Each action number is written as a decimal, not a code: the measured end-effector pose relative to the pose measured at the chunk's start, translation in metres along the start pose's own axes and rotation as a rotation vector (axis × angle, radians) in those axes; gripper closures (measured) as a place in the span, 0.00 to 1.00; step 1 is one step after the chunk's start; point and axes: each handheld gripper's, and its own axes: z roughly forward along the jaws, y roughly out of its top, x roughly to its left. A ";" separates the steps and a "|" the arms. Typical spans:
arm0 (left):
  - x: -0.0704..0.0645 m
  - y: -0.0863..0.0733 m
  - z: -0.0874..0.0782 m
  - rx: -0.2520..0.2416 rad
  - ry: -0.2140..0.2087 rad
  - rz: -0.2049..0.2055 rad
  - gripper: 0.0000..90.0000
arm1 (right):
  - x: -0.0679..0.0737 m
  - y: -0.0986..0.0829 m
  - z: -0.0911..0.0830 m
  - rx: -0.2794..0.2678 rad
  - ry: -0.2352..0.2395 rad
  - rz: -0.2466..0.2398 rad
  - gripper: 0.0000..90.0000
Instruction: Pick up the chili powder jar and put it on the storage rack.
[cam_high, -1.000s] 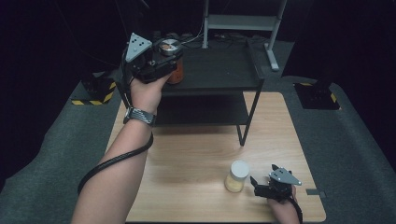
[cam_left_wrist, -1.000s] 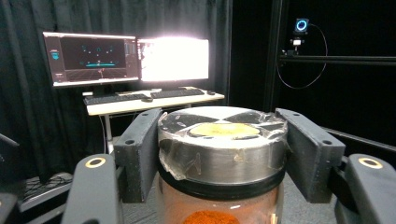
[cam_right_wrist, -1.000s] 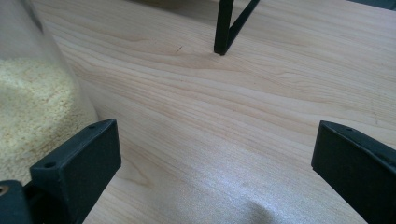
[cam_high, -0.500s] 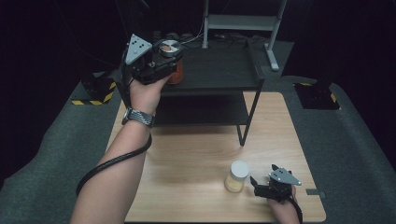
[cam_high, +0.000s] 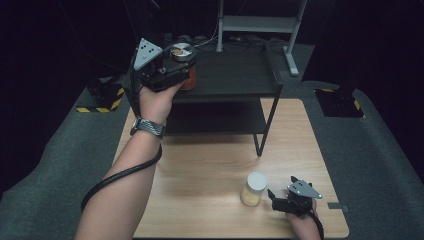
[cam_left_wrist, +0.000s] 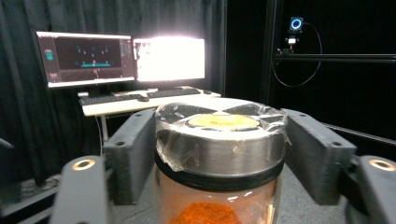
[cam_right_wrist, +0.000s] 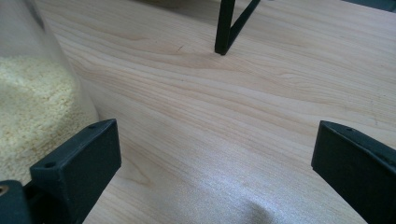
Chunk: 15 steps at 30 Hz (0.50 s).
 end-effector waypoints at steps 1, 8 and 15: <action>-0.001 0.000 0.000 -0.003 0.008 -0.003 0.27 | 0.000 0.000 0.000 0.000 0.000 0.000 0.01; -0.009 0.001 -0.003 -0.005 0.060 -0.017 0.04 | 0.000 0.000 0.000 0.001 0.000 -0.001 0.01; -0.004 -0.002 -0.012 -0.008 0.038 -0.019 0.00 | 0.001 0.001 0.000 0.002 -0.003 -0.004 0.01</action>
